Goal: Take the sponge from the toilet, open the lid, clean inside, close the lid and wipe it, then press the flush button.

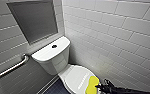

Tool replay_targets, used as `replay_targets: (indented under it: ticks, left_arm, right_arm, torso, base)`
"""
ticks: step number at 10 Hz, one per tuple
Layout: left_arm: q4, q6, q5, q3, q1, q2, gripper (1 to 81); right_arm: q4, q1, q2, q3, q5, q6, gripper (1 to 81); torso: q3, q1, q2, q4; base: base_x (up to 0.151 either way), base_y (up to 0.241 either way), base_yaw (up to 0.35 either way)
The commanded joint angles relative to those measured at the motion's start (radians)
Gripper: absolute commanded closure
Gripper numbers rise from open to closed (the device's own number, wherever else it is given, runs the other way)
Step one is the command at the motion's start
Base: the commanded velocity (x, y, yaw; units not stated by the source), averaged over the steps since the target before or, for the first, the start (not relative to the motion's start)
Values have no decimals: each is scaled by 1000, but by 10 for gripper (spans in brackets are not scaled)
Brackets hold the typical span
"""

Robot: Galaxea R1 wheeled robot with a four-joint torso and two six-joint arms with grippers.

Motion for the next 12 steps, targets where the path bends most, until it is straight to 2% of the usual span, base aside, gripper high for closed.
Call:
replay_targets:
  ticks: [1, 8, 12]
  left_arm:
    - [-3, 1, 83, 21, 38, -3, 10]
    - [-1, 1, 83, 12, 38, -2, 10]
    - [-7, -2, 87, 12, 38, -16, 10]
  right_arm:
    - [6, 98, 42, -72, -31, 2, 10]
    - [-5, 112, 52, -50, -13, 0, 10]
    - [-6, 57, 106, -113, 68, -10, 10]
  torso:
    - [0, 0, 0, 0]
    - [1, 0, 0, 0]
    - [1, 0, 0, 0]
  base:
    - [0, 0, 0]
    - [0, 0, 0]
    - [0, 0, 0]
